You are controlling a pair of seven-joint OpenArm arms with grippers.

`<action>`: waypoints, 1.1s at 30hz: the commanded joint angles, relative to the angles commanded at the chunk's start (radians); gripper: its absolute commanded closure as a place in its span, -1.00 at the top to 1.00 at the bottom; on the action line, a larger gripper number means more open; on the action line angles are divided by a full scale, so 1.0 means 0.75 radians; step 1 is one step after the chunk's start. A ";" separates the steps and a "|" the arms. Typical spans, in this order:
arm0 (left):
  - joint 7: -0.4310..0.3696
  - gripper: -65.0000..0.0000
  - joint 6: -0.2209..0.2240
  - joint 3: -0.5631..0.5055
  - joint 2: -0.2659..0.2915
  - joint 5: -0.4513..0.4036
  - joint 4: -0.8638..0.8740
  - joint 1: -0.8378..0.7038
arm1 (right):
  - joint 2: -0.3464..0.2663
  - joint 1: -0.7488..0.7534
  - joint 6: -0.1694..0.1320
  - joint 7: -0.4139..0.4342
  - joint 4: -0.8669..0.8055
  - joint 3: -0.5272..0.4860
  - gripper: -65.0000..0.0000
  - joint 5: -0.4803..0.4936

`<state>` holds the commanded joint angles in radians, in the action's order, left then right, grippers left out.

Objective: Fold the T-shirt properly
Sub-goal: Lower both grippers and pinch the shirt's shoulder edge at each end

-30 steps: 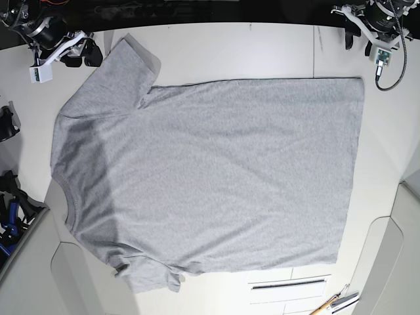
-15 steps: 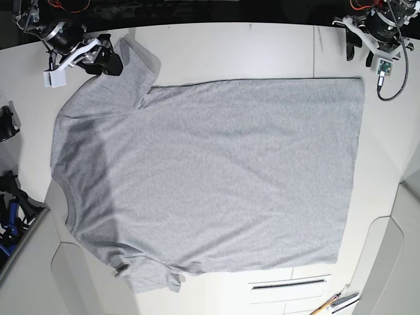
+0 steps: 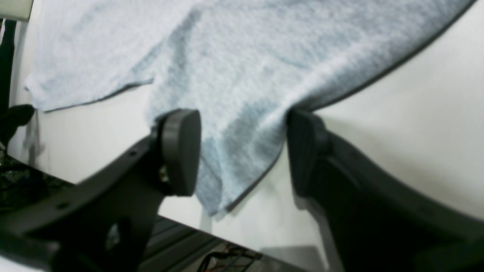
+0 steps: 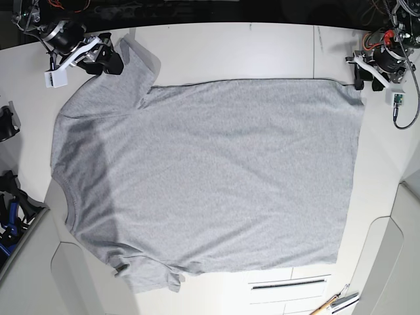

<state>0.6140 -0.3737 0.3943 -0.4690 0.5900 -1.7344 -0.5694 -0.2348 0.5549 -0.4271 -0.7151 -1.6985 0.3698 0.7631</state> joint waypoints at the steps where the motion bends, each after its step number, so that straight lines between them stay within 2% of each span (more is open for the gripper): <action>1: 0.016 0.07 -0.009 0.000 0.001 0.023 0.001 0.006 | -0.001 -0.001 0.000 0.000 0.000 0.000 0.12 -0.001; 5: 0.041 0.07 -0.047 0.023 0.001 0.081 0.000 0.009 | -0.001 0.000 0.000 0.000 -0.001 0.000 0.12 -0.001; 7: 0.101 0.07 -0.062 0.099 0.001 0.134 0.000 0.009 | -0.001 0.000 -0.011 -0.001 0.000 0.000 0.12 -0.001; 10: 0.212 0.07 -0.167 0.259 -0.004 0.379 0.000 0.008 | -0.001 0.000 -0.035 -0.001 0.000 0.000 0.12 -0.001; 11: 0.233 0.07 -0.173 0.286 -0.010 0.448 0.000 0.006 | 0.000 0.000 -0.035 0.000 0.000 0.000 0.12 0.000; 13: 0.241 0.07 -0.182 0.293 -0.013 0.455 0.002 0.005 | -0.001 -0.001 -0.035 -0.001 0.000 0.000 0.12 0.000; 19: 0.229 0.07 -0.181 0.197 -0.014 0.461 0.092 0.009 | 0.000 0.000 -0.035 -0.001 0.000 0.000 0.12 -0.001; 28: 0.230 0.07 -0.182 0.197 -0.009 0.523 0.109 0.009 | 0.001 -0.001 -0.035 -0.001 0.000 0.000 0.12 0.006; 33: 0.228 0.07 -0.182 0.196 0.028 0.529 0.109 0.010 | 0.004 -0.001 -0.035 0.000 0.000 0.000 0.12 0.006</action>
<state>0.7849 -0.5098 0.5415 -0.4477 0.9867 -1.6527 -0.5621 -0.2321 0.5545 -0.4530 -0.7151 -1.6985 0.3698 0.7673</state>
